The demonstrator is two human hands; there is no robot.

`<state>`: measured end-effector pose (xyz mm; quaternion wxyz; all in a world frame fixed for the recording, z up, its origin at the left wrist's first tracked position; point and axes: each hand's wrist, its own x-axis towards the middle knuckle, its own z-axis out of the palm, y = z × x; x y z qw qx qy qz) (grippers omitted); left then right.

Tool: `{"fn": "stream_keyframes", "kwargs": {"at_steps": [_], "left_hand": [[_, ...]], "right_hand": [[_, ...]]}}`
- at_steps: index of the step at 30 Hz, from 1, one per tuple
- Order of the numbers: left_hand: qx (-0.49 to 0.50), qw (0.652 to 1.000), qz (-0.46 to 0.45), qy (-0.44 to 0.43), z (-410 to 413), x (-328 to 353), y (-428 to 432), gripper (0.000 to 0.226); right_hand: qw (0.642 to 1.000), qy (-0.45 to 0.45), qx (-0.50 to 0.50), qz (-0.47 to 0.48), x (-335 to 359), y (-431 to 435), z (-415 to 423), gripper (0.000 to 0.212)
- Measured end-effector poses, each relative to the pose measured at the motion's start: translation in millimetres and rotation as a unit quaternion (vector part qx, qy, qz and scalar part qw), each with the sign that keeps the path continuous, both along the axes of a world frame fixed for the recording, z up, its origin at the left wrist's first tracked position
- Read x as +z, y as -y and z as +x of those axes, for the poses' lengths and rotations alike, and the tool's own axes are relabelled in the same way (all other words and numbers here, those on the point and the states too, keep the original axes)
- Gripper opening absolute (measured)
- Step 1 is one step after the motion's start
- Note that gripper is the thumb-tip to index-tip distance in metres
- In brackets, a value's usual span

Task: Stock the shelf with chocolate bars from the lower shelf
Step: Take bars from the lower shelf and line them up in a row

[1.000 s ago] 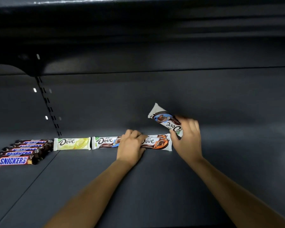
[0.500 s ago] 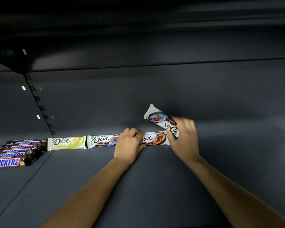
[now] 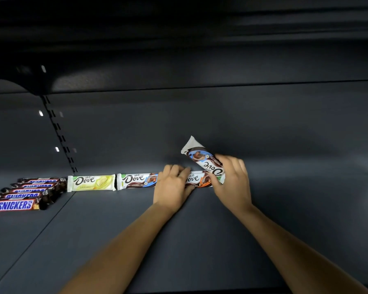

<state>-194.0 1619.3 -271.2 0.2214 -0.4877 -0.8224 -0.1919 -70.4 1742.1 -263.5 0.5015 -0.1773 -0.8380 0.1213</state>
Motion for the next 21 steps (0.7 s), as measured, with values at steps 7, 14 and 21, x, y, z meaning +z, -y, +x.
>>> {"fn": "stream_keyframes", "kwargs": {"at_steps": [7, 14, 21], "left_hand": [[-0.091, 0.925, 0.262, 0.259, 53, 29, -2, 0.028], [-0.066, 0.893, 0.269, 0.354, 50, 47, 1, 0.021], [-0.029, 0.911, 0.234, 0.337, 20, 49, 29, 0.036]], "right_hand": [[0.999, -0.041, 0.014, -0.032, 6, 19, -7, 0.040], [0.988, -0.029, 0.112, -0.104, 16, 45, -8, 0.045], [0.985, 0.034, 0.160, -0.048, 14, 59, -12, 0.047]]}}
